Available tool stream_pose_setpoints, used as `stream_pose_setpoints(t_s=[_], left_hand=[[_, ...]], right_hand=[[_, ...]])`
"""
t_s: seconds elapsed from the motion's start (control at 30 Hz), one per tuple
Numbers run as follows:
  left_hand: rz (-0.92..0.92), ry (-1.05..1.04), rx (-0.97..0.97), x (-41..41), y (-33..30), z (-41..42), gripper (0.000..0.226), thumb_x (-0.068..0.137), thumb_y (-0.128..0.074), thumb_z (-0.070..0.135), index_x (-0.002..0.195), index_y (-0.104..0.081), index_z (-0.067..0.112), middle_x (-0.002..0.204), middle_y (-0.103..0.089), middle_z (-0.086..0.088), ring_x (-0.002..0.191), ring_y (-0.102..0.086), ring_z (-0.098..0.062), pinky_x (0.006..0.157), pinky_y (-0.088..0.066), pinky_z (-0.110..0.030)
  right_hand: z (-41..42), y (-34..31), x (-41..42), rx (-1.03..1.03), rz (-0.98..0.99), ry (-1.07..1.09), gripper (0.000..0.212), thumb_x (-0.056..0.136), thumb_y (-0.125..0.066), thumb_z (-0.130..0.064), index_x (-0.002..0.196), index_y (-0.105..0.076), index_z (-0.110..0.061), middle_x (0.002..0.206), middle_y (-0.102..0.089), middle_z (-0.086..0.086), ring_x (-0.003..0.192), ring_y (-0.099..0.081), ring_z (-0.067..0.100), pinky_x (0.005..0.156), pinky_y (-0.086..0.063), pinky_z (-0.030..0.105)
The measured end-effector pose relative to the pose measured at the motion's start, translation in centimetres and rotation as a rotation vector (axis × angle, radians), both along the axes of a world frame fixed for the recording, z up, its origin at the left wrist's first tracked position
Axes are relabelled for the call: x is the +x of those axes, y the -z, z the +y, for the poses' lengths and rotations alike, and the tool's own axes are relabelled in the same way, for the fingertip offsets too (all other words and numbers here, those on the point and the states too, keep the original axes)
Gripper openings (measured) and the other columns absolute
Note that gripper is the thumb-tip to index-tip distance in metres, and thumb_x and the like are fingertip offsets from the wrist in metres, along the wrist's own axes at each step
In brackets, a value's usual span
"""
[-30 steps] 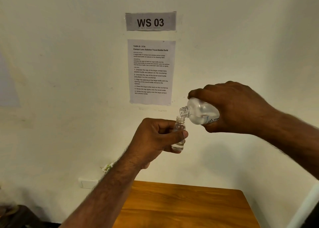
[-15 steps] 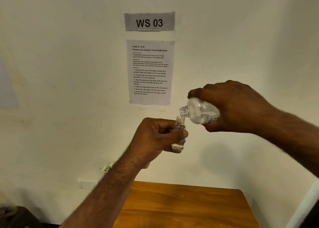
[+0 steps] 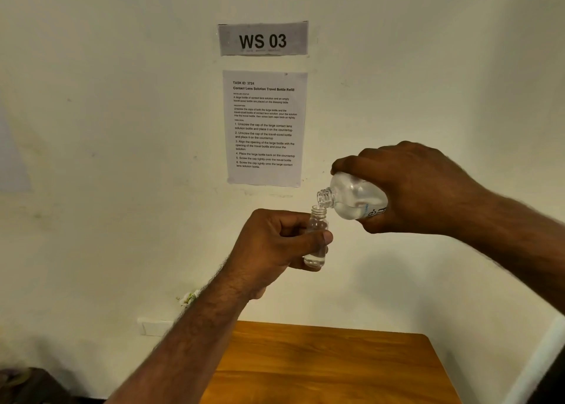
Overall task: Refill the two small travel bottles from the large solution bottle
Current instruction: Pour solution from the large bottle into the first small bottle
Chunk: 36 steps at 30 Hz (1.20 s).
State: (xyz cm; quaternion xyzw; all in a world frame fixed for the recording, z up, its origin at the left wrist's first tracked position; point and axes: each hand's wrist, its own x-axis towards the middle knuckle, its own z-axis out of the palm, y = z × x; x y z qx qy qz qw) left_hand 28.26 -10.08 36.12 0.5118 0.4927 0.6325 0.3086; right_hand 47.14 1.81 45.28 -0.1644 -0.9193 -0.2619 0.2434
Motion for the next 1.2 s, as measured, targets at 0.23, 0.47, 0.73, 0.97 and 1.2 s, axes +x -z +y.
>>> stream_pose_setpoints(t_s=[0.23,0.47,0.73,0.97,1.2], left_hand=[[0.003,0.002,0.003,0.19,-0.13,-0.16,0.018,0.083,-0.078,0.008,0.101,-0.079,0.006,0.091,-0.078,-0.021,0.083,-0.077,-0.035,0.061,-0.063,-0.034],[-0.009,0.008,0.005,0.27,-0.08,-0.3,0.018,0.082,-0.079,0.008,0.101,-0.079,0.006,0.091,-0.078,-0.022,0.084,-0.077,-0.036,0.06,-0.062,-0.031],[0.001,0.006,0.004,0.16,-0.02,-0.36,0.023,0.082,-0.079,0.011,0.103,-0.079,0.005,0.092,-0.079,-0.02,0.084,-0.078,-0.034,0.062,-0.063,-0.034],[0.01,0.006,-0.004,0.14,0.16,-0.54,0.022,0.083,-0.078,0.01,0.105,-0.078,0.005,0.093,-0.079,-0.018,0.084,-0.078,-0.031,0.062,-0.063,-0.032],[0.02,-0.001,-0.002,0.06,0.24,-0.61,0.023,0.084,-0.078,0.01,0.105,-0.078,0.004,0.093,-0.079,-0.018,0.084,-0.078,-0.031,0.063,-0.063,-0.034]], right_hand=[[-0.06,-0.01,-0.02,-0.004,-0.001,0.002,0.074,0.061,-0.073,-0.046,0.131,-0.051,-0.037,0.098,-0.066,-0.013,0.078,-0.062,0.021,0.069,-0.04,0.028],[-0.2,-0.02,-0.01,0.003,-0.007,0.005,0.072,0.062,-0.072,-0.046,0.13,-0.051,-0.038,0.096,-0.065,-0.013,0.076,-0.061,0.021,0.067,-0.044,0.029],[-0.25,0.0,0.01,0.021,0.007,-0.001,0.072,0.06,-0.072,-0.045,0.129,-0.052,-0.036,0.094,-0.065,-0.013,0.074,-0.06,0.021,0.067,-0.037,0.027],[-0.4,0.14,-0.07,0.019,-0.008,0.001,0.071,0.061,-0.071,-0.044,0.129,-0.051,-0.037,0.094,-0.065,-0.013,0.073,-0.059,0.02,0.068,-0.038,0.027],[-0.29,0.1,-0.05,0.023,-0.013,-0.004,0.072,0.061,-0.07,-0.045,0.129,-0.051,-0.037,0.095,-0.065,-0.012,0.073,-0.059,0.021,0.065,-0.039,0.028]])
